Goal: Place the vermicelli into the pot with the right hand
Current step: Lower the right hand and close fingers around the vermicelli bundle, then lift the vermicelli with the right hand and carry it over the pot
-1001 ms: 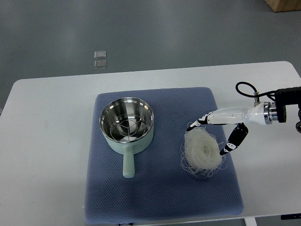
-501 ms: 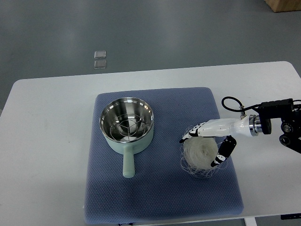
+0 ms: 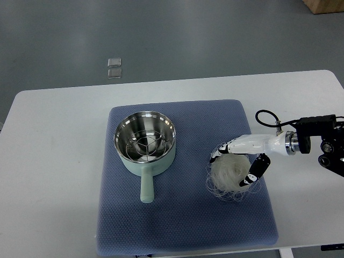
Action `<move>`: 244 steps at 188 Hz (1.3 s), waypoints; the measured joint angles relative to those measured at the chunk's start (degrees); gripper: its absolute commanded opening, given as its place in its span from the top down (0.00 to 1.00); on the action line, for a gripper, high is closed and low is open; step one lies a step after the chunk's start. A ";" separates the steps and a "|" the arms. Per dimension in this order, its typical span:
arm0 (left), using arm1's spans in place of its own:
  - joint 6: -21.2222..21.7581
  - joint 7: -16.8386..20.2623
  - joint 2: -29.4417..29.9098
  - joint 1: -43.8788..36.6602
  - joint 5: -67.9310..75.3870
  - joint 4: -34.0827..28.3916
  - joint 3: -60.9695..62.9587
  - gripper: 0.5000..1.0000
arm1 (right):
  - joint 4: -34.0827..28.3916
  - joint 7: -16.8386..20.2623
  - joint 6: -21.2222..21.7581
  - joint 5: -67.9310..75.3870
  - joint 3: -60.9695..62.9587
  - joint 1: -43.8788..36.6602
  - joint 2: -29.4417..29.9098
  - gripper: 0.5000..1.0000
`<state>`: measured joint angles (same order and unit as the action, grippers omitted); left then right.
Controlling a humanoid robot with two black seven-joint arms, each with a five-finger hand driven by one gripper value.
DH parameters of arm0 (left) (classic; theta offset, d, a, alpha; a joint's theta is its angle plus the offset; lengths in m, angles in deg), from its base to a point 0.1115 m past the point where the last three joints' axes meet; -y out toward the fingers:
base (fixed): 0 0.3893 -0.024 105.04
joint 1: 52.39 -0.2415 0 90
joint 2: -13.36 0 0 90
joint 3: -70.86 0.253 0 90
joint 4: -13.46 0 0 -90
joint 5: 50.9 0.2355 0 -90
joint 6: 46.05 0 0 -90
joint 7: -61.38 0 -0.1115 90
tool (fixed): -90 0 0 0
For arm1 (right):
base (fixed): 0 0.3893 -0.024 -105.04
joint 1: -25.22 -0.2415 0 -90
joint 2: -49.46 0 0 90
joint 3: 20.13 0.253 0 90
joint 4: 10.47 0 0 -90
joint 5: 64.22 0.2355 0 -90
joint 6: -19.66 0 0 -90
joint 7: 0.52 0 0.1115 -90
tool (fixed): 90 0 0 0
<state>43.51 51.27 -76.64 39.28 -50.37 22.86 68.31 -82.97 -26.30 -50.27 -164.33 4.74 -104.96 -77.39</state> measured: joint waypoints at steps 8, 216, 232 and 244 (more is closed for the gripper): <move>0.00 0.00 0.00 0.00 0.00 0.00 0.00 0.00 | 0.00 0.00 0.07 0.00 0.00 0.00 0.06 0.59; 0.00 0.00 0.00 0.00 0.00 0.00 0.01 0.00 | 0.08 -0.09 1.12 3.24 5.00 -3.70 -0.10 1.00; 0.00 0.00 0.00 0.00 0.00 0.00 0.01 0.00 | 0.08 -0.09 1.29 3.94 5.02 -5.28 -0.66 1.00; 0.00 0.00 0.00 0.00 0.00 0.00 0.03 0.00 | 0.08 -0.09 1.73 4.54 5.02 -7.03 -1.09 1.00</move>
<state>43.51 51.27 -76.64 39.28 -50.37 22.86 68.34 -82.89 -26.39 -48.54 -159.79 9.76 -111.99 -78.48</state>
